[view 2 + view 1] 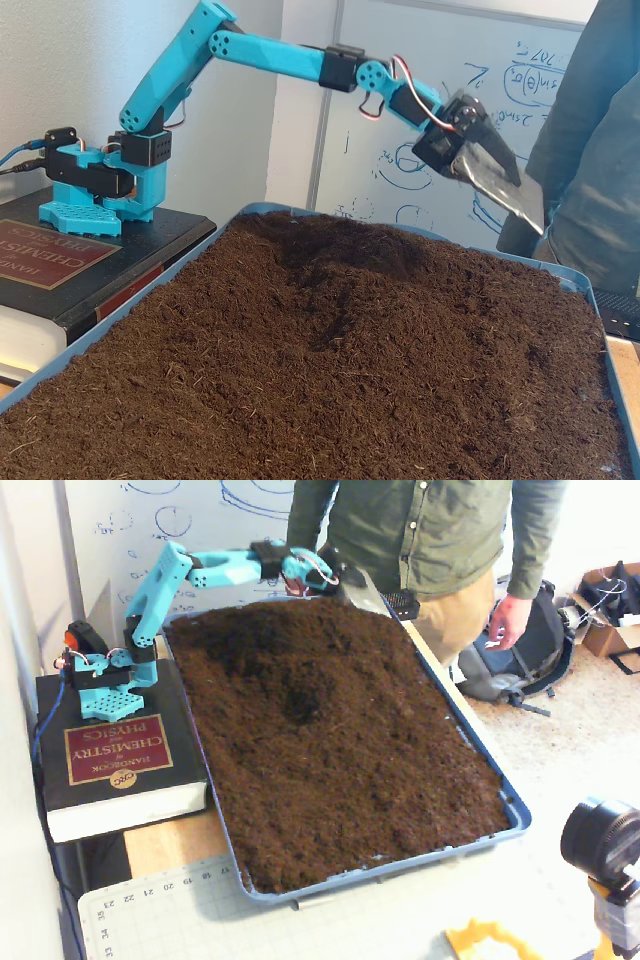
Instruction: Build a berm.
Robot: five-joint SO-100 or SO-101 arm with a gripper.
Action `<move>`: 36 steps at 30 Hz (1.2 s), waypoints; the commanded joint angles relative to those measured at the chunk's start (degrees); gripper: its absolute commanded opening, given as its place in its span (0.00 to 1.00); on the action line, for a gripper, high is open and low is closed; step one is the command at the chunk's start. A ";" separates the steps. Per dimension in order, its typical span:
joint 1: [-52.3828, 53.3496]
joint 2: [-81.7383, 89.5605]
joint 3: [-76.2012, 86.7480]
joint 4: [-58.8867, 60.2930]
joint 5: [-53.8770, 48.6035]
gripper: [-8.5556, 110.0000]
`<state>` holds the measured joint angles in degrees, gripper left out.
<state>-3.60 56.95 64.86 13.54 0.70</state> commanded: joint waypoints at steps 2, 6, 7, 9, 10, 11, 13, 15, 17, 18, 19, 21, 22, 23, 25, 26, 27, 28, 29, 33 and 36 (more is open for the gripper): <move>3.60 -0.09 -1.49 -2.46 -5.19 0.08; 4.83 -2.90 -1.23 -2.46 -9.14 0.08; 5.10 -3.78 -0.97 -2.46 -9.76 0.08; 5.62 -5.71 -0.62 -2.46 -11.07 0.08; 5.89 -6.77 -0.62 -2.46 -11.60 0.08; 6.06 -7.82 -0.62 -2.46 -12.04 0.08; 6.33 -9.58 -0.88 -2.46 -12.66 0.08; 6.59 -11.16 -1.49 -2.46 -12.92 0.08; 6.68 -12.48 -1.58 -2.46 -12.92 0.08; 6.68 -13.10 -1.58 -2.46 -12.92 0.08; 6.68 -13.62 -1.58 -2.46 -12.92 0.08; 6.33 -14.59 -1.58 -2.46 -12.92 0.08; 6.06 -15.21 -1.58 -2.46 -12.92 0.08; 6.06 -15.91 -1.58 -2.46 -12.92 0.08; 6.06 -17.23 -1.58 -2.46 -12.92 0.08; 6.06 -17.84 -1.58 -2.46 -12.92 0.08; 6.06 -18.46 -1.58 -2.46 -12.92 0.08; 6.15 -18.81 -1.32 -2.46 -12.92 0.08; 6.24 -19.16 -0.88 -2.46 -12.92 0.08; 6.24 -20.74 -0.26 -1.67 -12.92 0.08; 6.06 -21.18 1.76 -1.67 -12.92 0.08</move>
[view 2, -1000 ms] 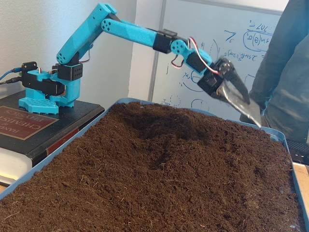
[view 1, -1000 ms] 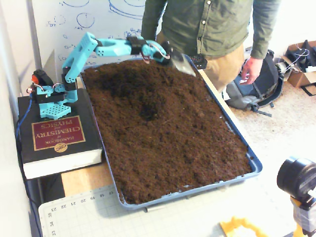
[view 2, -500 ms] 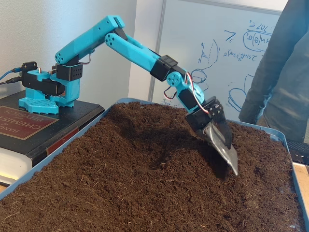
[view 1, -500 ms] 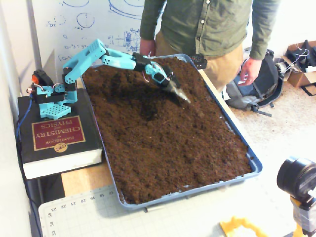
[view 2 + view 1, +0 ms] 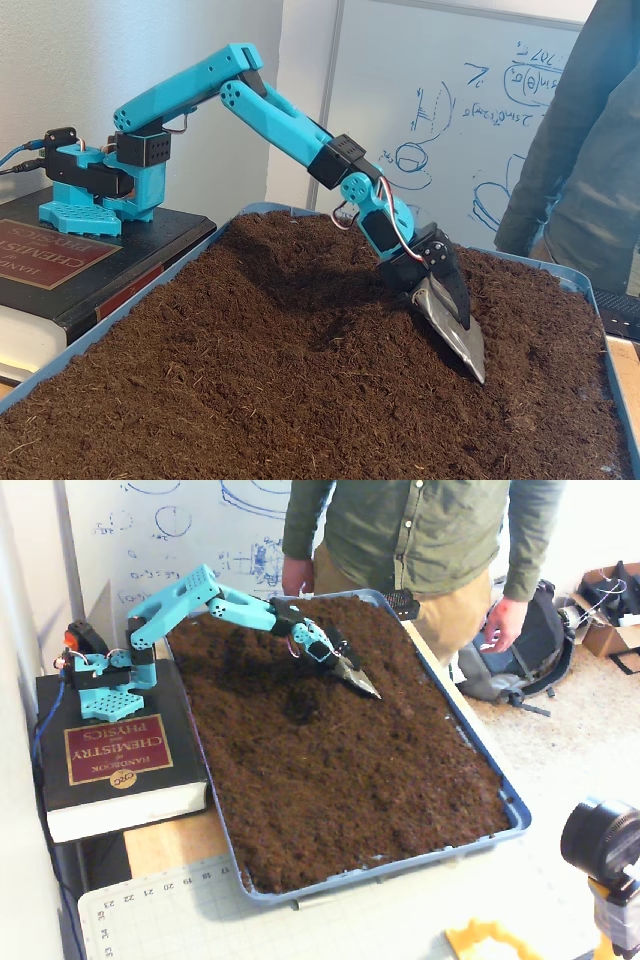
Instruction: Build a berm.
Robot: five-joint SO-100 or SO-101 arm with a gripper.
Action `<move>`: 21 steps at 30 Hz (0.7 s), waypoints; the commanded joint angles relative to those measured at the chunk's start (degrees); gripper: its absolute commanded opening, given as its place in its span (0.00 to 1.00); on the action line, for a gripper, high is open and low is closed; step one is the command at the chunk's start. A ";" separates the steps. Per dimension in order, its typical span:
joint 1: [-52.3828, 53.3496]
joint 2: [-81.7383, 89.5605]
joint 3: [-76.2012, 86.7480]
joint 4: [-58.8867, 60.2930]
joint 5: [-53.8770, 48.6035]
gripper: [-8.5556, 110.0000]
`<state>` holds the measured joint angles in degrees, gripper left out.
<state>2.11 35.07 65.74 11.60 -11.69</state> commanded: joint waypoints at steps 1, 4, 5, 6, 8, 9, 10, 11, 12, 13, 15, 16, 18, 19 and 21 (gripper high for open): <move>0.35 0.97 2.02 0.26 -0.53 0.08; 0.35 3.34 6.06 0.35 -0.44 0.08; 0.35 4.31 7.56 0.35 -0.18 0.08; 0.35 5.36 9.23 0.35 -0.09 0.08; 0.35 7.38 12.13 0.35 0.00 0.08; 0.35 8.35 13.54 0.35 0.09 0.08; 0.35 9.14 14.68 0.35 0.09 0.08; 0.26 10.02 15.82 0.35 0.26 0.08; 0.26 10.81 16.79 0.35 0.26 0.08; 0.26 11.60 17.58 0.35 0.35 0.08; 0.18 13.10 19.07 0.35 0.44 0.08; 0.18 13.80 19.86 0.35 0.44 0.08; 0.18 15.38 21.45 0.44 0.53 0.08; 0.18 16.08 22.32 0.70 0.53 0.08; 0.18 17.58 23.73 2.37 0.53 0.08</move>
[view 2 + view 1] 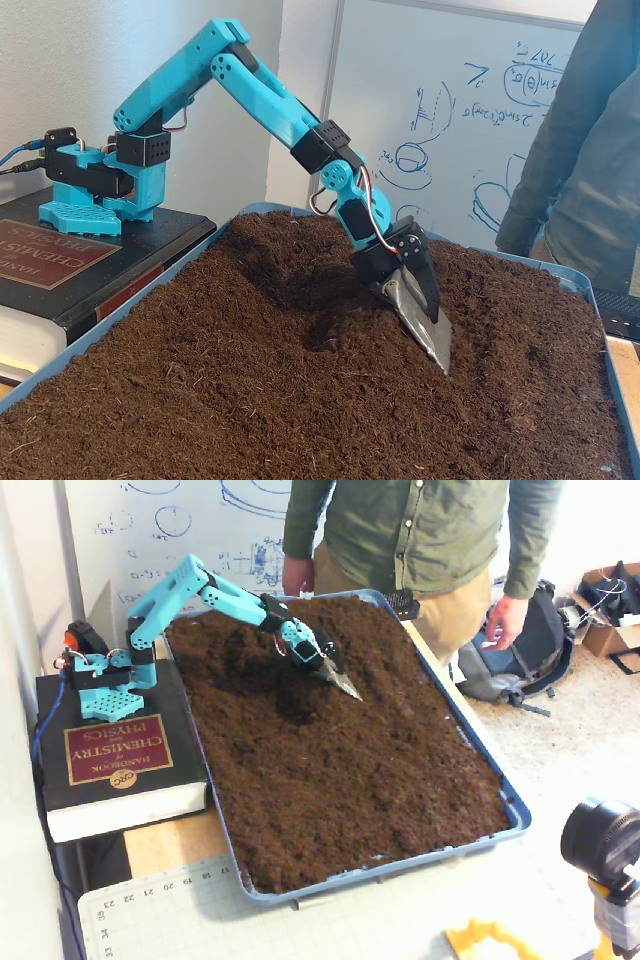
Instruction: Build a berm.
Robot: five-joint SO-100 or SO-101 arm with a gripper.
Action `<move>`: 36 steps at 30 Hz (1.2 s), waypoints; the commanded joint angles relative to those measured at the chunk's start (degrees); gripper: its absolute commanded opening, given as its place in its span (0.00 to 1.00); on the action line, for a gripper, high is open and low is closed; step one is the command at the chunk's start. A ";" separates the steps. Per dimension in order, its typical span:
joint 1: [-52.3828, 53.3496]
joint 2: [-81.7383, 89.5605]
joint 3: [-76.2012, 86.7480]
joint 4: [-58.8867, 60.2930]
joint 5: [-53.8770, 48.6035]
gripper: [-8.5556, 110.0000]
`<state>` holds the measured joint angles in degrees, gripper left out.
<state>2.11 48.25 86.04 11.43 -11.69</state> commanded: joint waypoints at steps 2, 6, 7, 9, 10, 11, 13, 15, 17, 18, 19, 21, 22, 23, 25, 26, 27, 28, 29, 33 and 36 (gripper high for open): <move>0.18 6.06 4.31 5.36 0.53 0.08; 0.18 8.53 4.57 11.25 0.53 0.08; 0.18 8.96 4.57 12.30 0.62 0.08; 0.18 9.93 4.57 13.97 0.62 0.08; 0.18 10.55 4.57 14.50 0.70 0.08; 0.18 11.07 4.57 14.94 1.05 0.08; 0.18 12.13 4.57 15.29 2.72 0.08; 0.18 13.18 4.57 15.38 4.48 0.08; -0.18 14.15 4.48 15.47 5.19 0.08; -0.70 14.68 4.39 15.56 5.45 0.08; -1.14 15.47 4.31 15.56 5.45 0.08; -1.67 17.49 4.31 15.56 5.54 0.08; -1.85 18.72 4.31 15.56 5.54 0.08; -1.93 19.95 4.31 15.56 5.80 0.08; -2.02 22.24 4.31 16.08 7.47 0.08; -2.11 23.20 4.22 16.52 8.53 0.08; -2.20 24.08 3.96 16.96 9.40 0.08; -2.29 24.96 3.69 17.40 10.02 0.08; -2.64 25.93 3.52 17.49 10.55 0.08; -3.43 32.26 -0.62 17.14 10.81 0.08; -2.72 34.19 -4.66 17.05 10.81 0.08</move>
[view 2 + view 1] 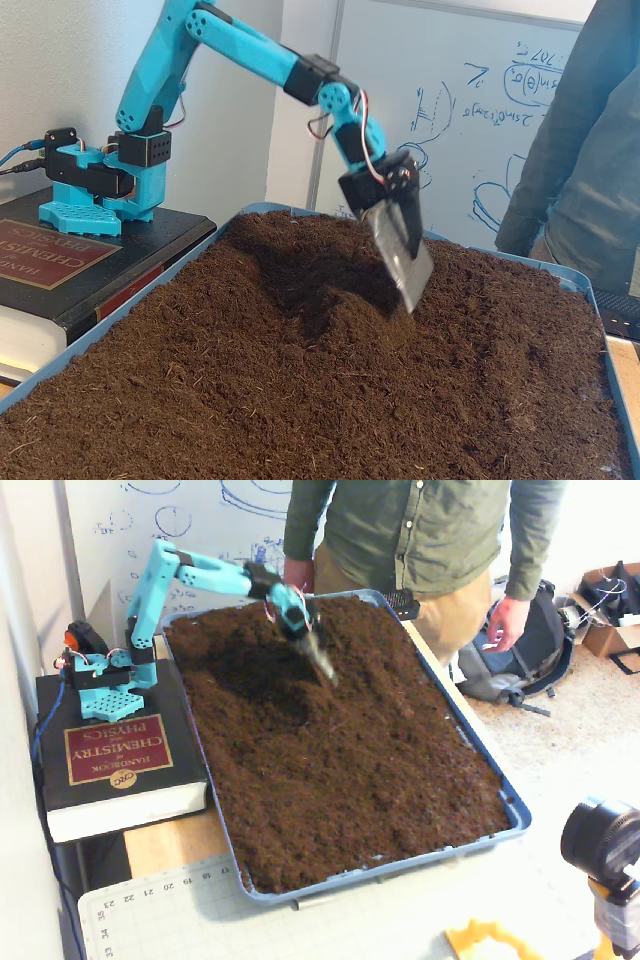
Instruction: Build a berm.
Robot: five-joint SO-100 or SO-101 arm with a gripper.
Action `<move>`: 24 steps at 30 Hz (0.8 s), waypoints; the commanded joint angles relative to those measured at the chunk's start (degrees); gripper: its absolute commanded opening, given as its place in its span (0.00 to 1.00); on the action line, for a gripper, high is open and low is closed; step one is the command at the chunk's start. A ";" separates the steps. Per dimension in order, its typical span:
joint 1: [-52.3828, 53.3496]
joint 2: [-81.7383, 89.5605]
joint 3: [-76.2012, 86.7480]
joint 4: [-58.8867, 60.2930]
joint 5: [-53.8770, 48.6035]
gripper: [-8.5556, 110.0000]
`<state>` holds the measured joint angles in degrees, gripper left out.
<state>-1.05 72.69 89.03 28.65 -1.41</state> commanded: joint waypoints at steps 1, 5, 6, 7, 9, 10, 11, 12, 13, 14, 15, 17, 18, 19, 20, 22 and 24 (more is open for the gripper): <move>1.49 9.40 -8.88 -0.18 0.53 0.08; 5.80 5.80 -12.04 -3.43 0.53 0.08; 6.59 4.57 -12.30 -5.71 0.53 0.08; 7.29 3.08 -12.39 -8.44 0.53 0.08; 8.17 -0.18 -12.39 -14.68 0.53 0.08; 8.70 -1.93 -12.39 -18.11 0.53 0.08; 9.23 -3.78 -12.39 -21.53 0.53 0.08; 9.67 -5.63 -12.48 -24.79 0.53 0.08; 10.02 -7.47 -12.66 -27.95 0.53 0.08; 10.20 -9.32 -12.74 -30.41 0.53 0.08; 10.28 -11.16 -12.74 -32.70 0.44 0.08; 10.37 -14.77 -12.92 -36.56 0.44 0.08; 10.46 -16.35 -13.18 -37.71 0.44 0.08; 10.46 -17.67 -13.27 -38.50 0.44 0.08; 10.72 -18.98 -13.27 -38.94 0.26 0.08; 12.30 -21.01 -13.27 -39.55 -0.26 0.08; 13.71 -22.59 -13.27 -39.55 -0.53 0.08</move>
<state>9.49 48.52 82.09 -8.44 -1.41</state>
